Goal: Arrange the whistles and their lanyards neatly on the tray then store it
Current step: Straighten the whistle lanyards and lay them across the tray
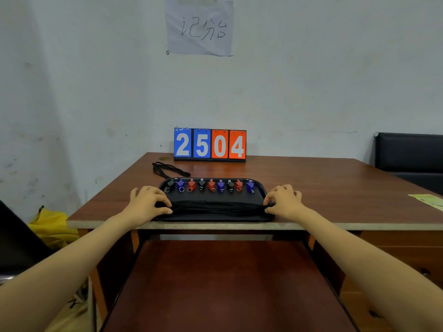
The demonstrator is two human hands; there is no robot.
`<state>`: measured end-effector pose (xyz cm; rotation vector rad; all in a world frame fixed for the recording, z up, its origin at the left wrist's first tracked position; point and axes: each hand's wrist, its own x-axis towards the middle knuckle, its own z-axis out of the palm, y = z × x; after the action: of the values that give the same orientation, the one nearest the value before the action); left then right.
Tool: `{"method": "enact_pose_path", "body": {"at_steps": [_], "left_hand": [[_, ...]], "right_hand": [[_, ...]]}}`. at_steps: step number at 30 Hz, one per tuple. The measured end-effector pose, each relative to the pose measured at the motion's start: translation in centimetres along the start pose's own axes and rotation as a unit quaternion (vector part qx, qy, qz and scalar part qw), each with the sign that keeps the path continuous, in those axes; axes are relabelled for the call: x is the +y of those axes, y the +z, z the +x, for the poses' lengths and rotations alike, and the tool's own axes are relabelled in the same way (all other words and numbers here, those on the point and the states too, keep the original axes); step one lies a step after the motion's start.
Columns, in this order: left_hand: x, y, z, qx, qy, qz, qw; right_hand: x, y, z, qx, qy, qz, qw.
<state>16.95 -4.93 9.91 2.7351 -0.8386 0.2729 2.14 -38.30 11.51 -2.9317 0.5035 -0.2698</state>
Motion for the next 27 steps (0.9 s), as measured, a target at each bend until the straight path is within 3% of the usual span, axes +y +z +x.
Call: {"method": "enact_pose_path", "body": {"at_steps": [8, 13, 27], "left_hand": [[0.06, -0.23, -0.05, -0.001, 0.008, 0.004, 1.0], [0.08, -0.02, -0.1, 0.005, 0.003, 0.004, 1.0], [0.42, -0.07, -0.14, -0.008, 0.008, 0.012, 1.0]], "right_hand": [[-0.28, -0.23, 0.31, 0.02, -0.016, 0.017, 1.0], [0.0, -0.06, 0.36, -0.021, -0.024, -0.004, 0.999], [-0.5, -0.33, 0.52, -0.035, -0.013, 0.005, 0.999]]}}
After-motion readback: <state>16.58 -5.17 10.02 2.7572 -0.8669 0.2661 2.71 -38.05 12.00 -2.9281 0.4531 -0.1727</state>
